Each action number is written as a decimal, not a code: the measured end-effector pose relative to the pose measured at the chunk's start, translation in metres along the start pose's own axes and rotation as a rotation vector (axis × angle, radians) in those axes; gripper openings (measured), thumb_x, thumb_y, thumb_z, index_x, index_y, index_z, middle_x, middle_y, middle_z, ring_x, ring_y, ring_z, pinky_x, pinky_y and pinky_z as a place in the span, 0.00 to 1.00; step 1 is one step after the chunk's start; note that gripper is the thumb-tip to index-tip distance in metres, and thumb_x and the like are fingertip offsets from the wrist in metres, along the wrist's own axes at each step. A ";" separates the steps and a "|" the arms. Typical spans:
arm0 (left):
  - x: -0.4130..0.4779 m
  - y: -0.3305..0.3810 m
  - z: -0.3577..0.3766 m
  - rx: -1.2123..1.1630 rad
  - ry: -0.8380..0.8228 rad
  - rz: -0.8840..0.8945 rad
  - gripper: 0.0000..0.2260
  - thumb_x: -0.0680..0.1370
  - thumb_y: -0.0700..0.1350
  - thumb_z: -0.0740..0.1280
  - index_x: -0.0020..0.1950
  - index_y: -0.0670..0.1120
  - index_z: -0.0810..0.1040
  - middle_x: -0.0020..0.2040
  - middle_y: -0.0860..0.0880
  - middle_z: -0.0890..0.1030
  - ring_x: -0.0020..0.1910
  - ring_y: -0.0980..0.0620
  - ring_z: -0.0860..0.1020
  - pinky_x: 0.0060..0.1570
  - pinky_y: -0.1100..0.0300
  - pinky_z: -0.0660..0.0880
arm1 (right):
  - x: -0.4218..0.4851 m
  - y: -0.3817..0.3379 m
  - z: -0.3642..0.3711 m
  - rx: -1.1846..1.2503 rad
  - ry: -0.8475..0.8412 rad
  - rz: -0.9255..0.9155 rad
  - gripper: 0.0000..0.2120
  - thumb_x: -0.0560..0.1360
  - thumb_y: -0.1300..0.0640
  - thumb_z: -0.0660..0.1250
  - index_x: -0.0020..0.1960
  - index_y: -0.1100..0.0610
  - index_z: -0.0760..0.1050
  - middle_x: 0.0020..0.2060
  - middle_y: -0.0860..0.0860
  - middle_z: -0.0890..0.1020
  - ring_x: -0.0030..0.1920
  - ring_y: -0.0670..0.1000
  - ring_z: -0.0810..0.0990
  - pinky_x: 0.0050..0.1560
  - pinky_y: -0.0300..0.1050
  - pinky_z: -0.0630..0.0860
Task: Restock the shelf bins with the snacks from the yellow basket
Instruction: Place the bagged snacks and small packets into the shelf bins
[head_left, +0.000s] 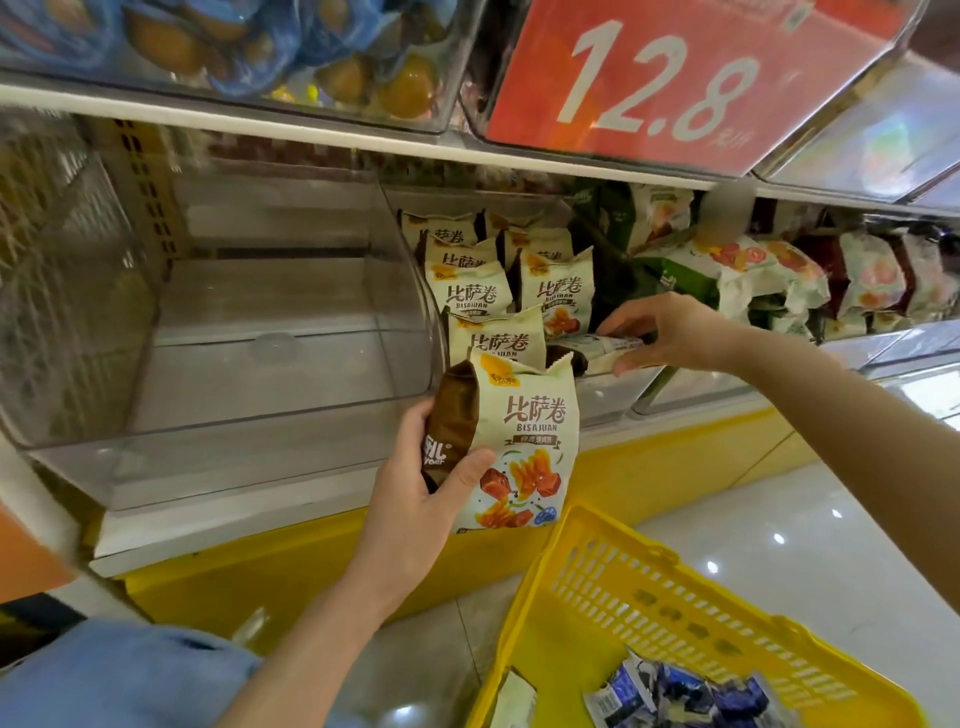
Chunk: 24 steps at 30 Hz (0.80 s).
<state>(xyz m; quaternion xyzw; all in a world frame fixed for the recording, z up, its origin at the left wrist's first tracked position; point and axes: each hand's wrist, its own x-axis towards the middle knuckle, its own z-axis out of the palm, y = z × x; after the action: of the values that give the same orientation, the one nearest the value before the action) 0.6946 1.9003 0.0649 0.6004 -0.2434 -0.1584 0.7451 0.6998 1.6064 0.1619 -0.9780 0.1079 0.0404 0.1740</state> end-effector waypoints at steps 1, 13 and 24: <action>0.001 0.000 0.001 -0.004 -0.004 -0.002 0.17 0.68 0.55 0.68 0.54 0.65 0.70 0.50 0.63 0.81 0.48 0.59 0.81 0.37 0.67 0.78 | 0.003 0.001 -0.002 0.042 -0.018 0.011 0.17 0.66 0.57 0.75 0.53 0.49 0.77 0.48 0.44 0.78 0.50 0.46 0.76 0.47 0.29 0.69; 0.013 -0.008 0.012 -0.022 -0.022 -0.015 0.17 0.68 0.54 0.69 0.55 0.64 0.70 0.50 0.62 0.81 0.49 0.58 0.81 0.39 0.66 0.78 | 0.035 -0.002 0.015 -0.359 0.673 -0.019 0.10 0.74 0.53 0.69 0.54 0.53 0.78 0.52 0.54 0.77 0.51 0.56 0.76 0.44 0.47 0.72; 0.022 -0.001 0.027 0.078 -0.063 0.048 0.19 0.68 0.56 0.69 0.57 0.65 0.71 0.54 0.61 0.80 0.53 0.60 0.79 0.46 0.64 0.78 | 0.008 -0.020 0.007 0.398 0.191 0.076 0.24 0.76 0.34 0.49 0.54 0.49 0.74 0.53 0.48 0.80 0.53 0.48 0.78 0.56 0.46 0.75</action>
<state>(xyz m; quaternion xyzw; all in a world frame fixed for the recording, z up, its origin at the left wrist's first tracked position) 0.6979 1.8663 0.0715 0.6175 -0.2871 -0.1498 0.7168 0.7115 1.6257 0.1614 -0.9190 0.1666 -0.0680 0.3509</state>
